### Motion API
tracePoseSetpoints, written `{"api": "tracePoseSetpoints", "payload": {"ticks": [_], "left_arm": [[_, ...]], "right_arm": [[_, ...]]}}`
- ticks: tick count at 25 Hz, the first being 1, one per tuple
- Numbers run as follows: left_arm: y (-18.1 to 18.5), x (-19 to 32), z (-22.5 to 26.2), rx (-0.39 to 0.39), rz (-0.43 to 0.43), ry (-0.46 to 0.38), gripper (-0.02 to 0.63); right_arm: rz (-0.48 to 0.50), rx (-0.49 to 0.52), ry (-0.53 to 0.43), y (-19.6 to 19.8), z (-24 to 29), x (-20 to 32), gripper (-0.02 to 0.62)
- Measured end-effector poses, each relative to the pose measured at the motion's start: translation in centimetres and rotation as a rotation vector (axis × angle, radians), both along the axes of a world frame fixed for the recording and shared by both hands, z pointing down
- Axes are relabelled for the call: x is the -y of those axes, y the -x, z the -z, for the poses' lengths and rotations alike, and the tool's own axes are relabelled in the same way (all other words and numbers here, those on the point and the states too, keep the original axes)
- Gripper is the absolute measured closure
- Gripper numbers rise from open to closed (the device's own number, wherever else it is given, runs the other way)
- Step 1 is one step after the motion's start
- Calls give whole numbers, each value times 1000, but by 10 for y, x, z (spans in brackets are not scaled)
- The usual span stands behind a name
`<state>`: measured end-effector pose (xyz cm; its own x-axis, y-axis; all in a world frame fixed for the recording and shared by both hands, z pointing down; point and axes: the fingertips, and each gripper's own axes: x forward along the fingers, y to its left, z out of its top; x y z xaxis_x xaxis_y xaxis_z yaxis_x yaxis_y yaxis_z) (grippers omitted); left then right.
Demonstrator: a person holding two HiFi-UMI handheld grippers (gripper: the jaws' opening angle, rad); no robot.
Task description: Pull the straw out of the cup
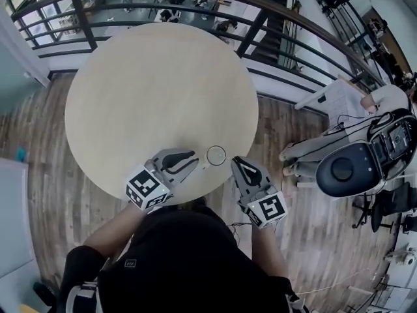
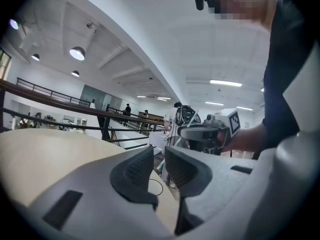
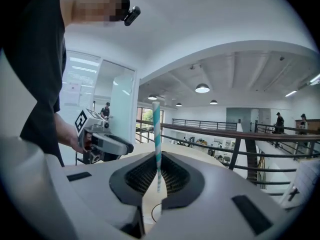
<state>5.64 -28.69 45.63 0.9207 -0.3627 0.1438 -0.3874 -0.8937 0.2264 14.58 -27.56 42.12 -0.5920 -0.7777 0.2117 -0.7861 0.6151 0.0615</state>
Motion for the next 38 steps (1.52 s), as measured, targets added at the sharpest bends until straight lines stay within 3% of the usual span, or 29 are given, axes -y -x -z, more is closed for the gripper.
{"api": "tracePoseSetpoints", "payload": {"ticks": [6, 16, 26, 38], "left_arm": [[-4, 5, 35, -35, 90, -45, 532], [-35, -13, 84, -19, 127, -130, 532], [-50, -28, 109, 15, 113, -189, 532], [-46, -36, 112, 25, 149, -182, 534]], "right_arm": [[40, 87, -36, -13, 39, -13, 557], [124, 213, -98, -42, 90, -36, 557], [191, 181, -130, -38, 102, -55, 557], [164, 219, -145, -47, 114, -58, 557]]}}
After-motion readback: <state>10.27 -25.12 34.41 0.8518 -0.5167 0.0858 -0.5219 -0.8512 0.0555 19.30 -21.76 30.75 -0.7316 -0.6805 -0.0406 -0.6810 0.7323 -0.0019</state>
